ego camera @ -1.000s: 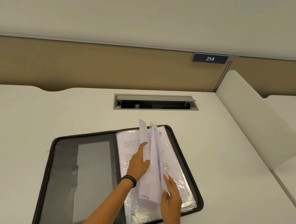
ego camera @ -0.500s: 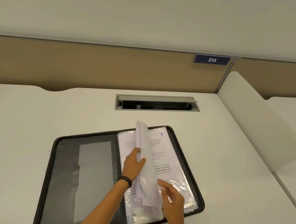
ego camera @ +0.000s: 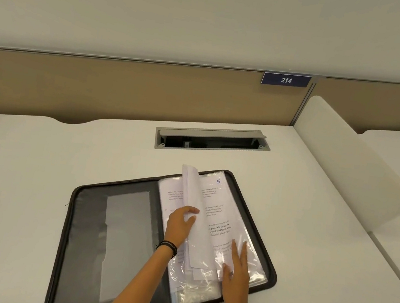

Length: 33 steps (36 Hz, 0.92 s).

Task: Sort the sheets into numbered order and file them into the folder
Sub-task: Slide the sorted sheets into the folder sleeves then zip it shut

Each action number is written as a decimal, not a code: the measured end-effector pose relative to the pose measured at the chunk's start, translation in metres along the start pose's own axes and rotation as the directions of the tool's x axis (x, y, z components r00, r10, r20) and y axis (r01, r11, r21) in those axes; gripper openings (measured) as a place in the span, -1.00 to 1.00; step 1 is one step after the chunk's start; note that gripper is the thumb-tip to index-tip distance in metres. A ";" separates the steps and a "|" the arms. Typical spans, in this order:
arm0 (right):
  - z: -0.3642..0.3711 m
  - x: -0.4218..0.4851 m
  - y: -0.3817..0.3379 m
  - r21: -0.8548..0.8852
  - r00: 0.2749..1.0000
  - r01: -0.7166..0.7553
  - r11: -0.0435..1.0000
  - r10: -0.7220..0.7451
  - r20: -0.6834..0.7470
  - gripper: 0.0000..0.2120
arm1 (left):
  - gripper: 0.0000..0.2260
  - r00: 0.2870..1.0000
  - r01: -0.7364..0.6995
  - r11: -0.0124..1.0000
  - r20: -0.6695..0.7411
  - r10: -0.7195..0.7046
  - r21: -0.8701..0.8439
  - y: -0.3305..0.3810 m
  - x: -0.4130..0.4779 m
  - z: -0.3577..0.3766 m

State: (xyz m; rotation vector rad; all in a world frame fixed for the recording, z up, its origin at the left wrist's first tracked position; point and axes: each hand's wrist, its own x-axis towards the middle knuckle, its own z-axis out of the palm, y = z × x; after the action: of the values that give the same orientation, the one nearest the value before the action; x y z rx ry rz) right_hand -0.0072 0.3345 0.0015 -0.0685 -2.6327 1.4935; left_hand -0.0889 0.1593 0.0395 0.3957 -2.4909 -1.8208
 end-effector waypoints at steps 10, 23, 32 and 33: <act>0.005 -0.006 -0.025 0.234 0.986 0.116 0.965 -0.140 0.088 -0.56 | -0.60 0.996 0.086 0.992 0.000 -0.086 -0.092 0.015 -0.003 0.001; -0.009 0.006 0.006 -0.051 0.988 -0.153 0.987 0.153 -0.001 -0.36 | -0.40 1.000 -0.006 0.999 0.001 0.006 -0.043 0.008 -0.005 -0.004; -0.004 0.005 0.013 -0.058 0.994 -0.104 0.993 0.106 0.032 -0.34 | -0.80 1.000 -0.009 1.000 0.004 0.009 -0.018 0.005 -0.003 0.001; -0.004 0.005 0.011 -0.031 0.994 -0.100 0.994 0.101 0.032 -0.35 | -0.80 1.000 -0.010 1.000 0.004 0.010 -0.019 0.004 -0.003 0.001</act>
State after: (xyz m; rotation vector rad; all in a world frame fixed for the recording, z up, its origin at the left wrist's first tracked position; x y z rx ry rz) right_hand -0.0116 0.3443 -0.0055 -0.1831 -2.7159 1.4989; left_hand -0.0866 0.1619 0.0438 0.3780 -2.4717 -1.8418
